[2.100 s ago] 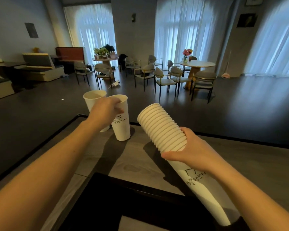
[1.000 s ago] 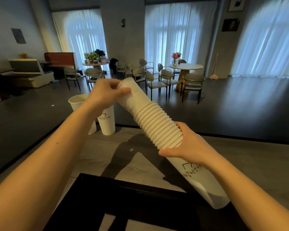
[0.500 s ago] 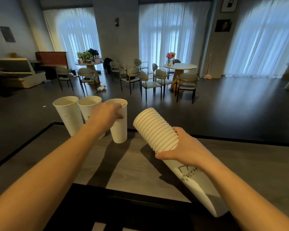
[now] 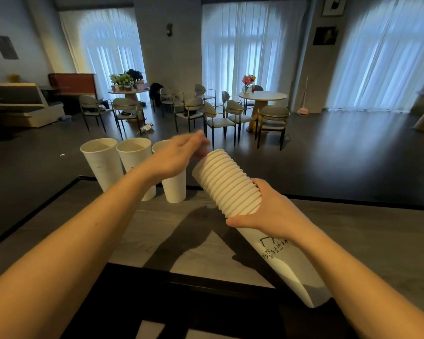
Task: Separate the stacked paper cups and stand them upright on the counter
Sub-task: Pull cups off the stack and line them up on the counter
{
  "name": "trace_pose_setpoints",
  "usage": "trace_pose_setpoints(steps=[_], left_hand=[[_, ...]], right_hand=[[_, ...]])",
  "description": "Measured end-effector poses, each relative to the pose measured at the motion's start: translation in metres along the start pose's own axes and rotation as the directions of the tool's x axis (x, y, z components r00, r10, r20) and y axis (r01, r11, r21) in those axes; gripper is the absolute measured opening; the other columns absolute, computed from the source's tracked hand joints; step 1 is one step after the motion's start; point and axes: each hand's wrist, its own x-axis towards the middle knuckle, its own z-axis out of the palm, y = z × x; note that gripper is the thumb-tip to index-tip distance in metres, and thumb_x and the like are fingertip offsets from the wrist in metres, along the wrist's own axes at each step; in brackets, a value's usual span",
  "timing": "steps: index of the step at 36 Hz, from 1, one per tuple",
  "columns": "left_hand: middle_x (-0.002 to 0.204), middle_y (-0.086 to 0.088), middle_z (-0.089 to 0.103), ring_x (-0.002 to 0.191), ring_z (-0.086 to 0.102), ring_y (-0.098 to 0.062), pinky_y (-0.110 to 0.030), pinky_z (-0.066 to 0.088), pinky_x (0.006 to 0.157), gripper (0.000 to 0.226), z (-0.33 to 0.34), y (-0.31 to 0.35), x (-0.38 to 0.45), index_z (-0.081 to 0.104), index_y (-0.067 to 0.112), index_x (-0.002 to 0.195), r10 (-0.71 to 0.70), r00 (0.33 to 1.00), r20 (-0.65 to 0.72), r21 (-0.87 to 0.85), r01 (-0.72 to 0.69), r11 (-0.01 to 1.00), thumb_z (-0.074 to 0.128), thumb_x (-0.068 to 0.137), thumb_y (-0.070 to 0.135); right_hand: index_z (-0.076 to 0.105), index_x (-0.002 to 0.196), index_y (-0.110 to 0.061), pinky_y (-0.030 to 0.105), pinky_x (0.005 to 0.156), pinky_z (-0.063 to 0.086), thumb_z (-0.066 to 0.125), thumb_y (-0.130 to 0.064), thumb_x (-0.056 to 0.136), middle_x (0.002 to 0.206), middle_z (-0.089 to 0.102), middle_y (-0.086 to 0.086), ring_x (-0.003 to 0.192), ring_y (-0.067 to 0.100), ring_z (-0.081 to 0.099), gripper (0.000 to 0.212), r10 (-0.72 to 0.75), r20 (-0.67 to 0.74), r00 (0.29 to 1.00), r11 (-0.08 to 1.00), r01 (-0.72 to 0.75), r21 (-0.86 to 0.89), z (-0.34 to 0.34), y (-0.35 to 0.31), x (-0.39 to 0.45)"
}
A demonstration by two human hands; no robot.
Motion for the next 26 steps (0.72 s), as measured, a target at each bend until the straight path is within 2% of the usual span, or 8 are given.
trace_pose_setpoints(steps=[1, 3, 7, 13, 16, 19, 22, 26], left_hand=[[0.114, 0.004, 0.069, 0.108, 0.063, -0.012, -0.037, 0.047, 0.1, 0.044, 0.002, 0.01, -0.006, 0.065, 0.022, 0.121, -0.055, 0.991, 0.122, -0.072, 0.064, 0.995, 0.035, 0.102, 0.048], [0.109, 0.003, 0.071, 0.105, 0.065, -0.016, -0.043, 0.048, 0.101, 0.034, 0.004, 0.022, -0.014, 0.07, 0.022, 0.115, -0.044, 0.98, 0.196, -0.074, 0.059, 0.996, 0.044, 0.101, 0.04], [0.105, -0.001, 0.074, 0.105, 0.066, -0.023, -0.048, 0.049, 0.1, 0.023, 0.007, 0.031, -0.02, 0.074, 0.019, 0.107, -0.046, 0.983, 0.178, -0.165, 0.076, 0.983, 0.055, 0.097, 0.028], [0.095, 0.002, 0.07, 0.093, 0.064, -0.015, -0.026, 0.048, 0.075, 0.01, 0.015, 0.047, -0.019, 0.071, 0.02, 0.096, -0.125, 0.992, 0.021, -0.194, 0.127, 0.973, 0.071, 0.086, 0.02], [0.097, 0.009, 0.066, 0.091, 0.061, -0.009, -0.022, 0.043, 0.073, 0.021, 0.006, 0.049, -0.01, 0.068, 0.022, 0.109, -0.067, 0.971, -0.229, -0.086, 0.049, 0.995, 0.067, 0.089, 0.026], [0.103, 0.006, 0.064, 0.095, 0.06, -0.013, -0.025, 0.045, 0.079, 0.03, -0.003, 0.046, 0.003, 0.066, 0.016, 0.12, 0.059, 0.895, -0.443, 0.129, -0.001, 0.992, 0.066, 0.091, 0.025], [0.107, -0.004, 0.066, 0.095, 0.06, -0.019, -0.032, 0.047, 0.079, 0.028, 0.017, 0.029, 0.013, 0.064, 0.012, 0.119, 0.138, 0.931, -0.337, 0.414, 0.015, 0.91, 0.064, 0.093, 0.02], [0.098, -0.008, 0.069, 0.087, 0.064, -0.025, -0.038, 0.052, 0.071, 0.018, 0.056, 0.001, 0.017, 0.065, 0.012, 0.109, 0.13, 0.984, -0.12, 0.617, -0.029, 0.787, 0.06, 0.093, 0.02]], right_hand=[[0.026, 0.151, -0.033, 0.019, 0.07, 0.04, 0.087, -0.053, 0.066, 0.11, 0.044, -0.02, 0.105, 0.005, 0.047, 0.107, -0.006, -0.002, 1.0, 1.0, 0.005, -0.003, -0.002, 0.0, -0.003], [0.025, 0.151, -0.032, 0.019, 0.071, 0.039, 0.088, -0.051, 0.066, 0.113, 0.044, -0.019, 0.106, 0.004, 0.047, 0.107, -0.022, -0.006, 1.0, 1.0, 0.022, -0.014, -0.006, 0.001, -0.009], [0.023, 0.152, -0.032, 0.027, 0.086, 0.046, 0.089, -0.049, 0.066, 0.123, 0.049, -0.015, 0.111, 0.007, 0.051, 0.11, -0.079, -0.015, 0.997, 0.996, 0.078, -0.053, -0.015, 0.008, -0.018], [0.022, 0.152, -0.035, 0.031, 0.093, 0.048, 0.09, -0.05, 0.064, 0.128, 0.05, -0.014, 0.116, 0.009, 0.051, 0.112, -0.096, 0.004, 0.995, 0.994, 0.096, -0.052, -0.028, 0.025, -0.026], [0.022, 0.153, -0.034, 0.028, 0.09, 0.046, 0.09, -0.048, 0.065, 0.126, 0.049, -0.015, 0.115, 0.008, 0.05, 0.112, -0.064, 0.018, 0.998, 0.997, 0.064, -0.048, -0.037, 0.036, -0.027], [0.022, 0.153, -0.032, 0.03, 0.085, 0.051, 0.088, -0.052, 0.065, 0.123, 0.051, -0.012, 0.111, 0.011, 0.052, 0.111, 0.007, 0.006, 1.0, 0.995, -0.007, -0.104, -0.046, 0.045, -0.027], [0.022, 0.15, -0.034, 0.035, 0.081, 0.058, 0.086, -0.059, 0.063, 0.122, 0.052, -0.009, 0.107, 0.013, 0.055, 0.111, 0.07, 0.008, 0.997, 0.984, -0.068, -0.166, -0.045, 0.053, -0.026], [0.022, 0.15, -0.037, 0.037, 0.081, 0.06, 0.085, -0.061, 0.06, 0.121, 0.053, -0.01, 0.105, 0.012, 0.056, 0.112, 0.07, 0.01, 0.998, 0.987, -0.067, -0.143, -0.039, 0.057, -0.026]])
